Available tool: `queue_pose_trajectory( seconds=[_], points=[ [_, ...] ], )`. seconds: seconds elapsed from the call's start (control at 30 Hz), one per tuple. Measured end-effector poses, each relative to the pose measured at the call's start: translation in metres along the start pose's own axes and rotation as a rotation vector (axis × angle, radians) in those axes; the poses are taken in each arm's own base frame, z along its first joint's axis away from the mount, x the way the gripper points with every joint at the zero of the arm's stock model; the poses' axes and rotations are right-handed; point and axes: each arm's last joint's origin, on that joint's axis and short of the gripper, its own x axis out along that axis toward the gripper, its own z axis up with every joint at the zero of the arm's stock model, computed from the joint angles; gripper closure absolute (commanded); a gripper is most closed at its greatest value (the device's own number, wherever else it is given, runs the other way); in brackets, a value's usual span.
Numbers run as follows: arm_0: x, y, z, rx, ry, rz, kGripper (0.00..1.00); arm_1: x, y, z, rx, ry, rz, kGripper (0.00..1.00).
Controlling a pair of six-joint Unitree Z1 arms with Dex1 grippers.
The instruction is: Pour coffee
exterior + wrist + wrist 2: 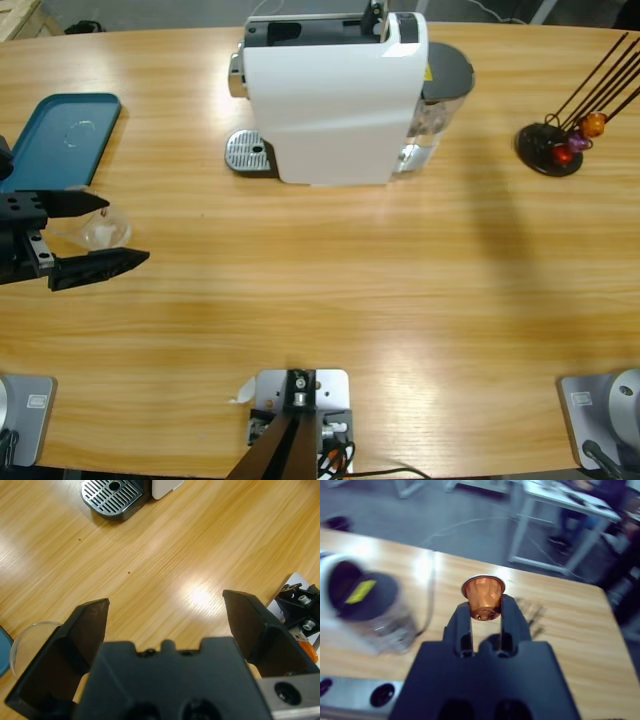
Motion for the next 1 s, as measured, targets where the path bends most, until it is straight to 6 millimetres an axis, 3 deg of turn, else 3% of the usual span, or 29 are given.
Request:
queue_pose_trajectory(
  seconds=[0.17,0.27,0.37,0.63,1.0],
  points=[
    [0.0,0.0,0.001,0.001,-0.01,-0.002,0.013,0.007,0.041,0.007,-0.187,-0.02,0.42,1.0],
    [-0.001,-0.001,0.001,0.002,-0.013,-0.009,0.013,0.021,0.064,0.011,-0.265,0.001,0.585,1.0],
    [-0.003,-0.001,0.001,0.003,-0.024,-0.015,0.013,0.038,0.083,0.03,-0.354,-0.023,0.696,1.0],
    [-0.009,-0.002,0.0,0.006,-0.046,-0.018,0.013,0.091,0.138,0.097,-0.541,-0.058,0.821,1.0],
    [-0.012,-0.002,0.0,0.007,-0.058,-0.02,0.013,0.152,0.173,0.107,-0.553,-0.014,0.833,1.0]
  ],
)
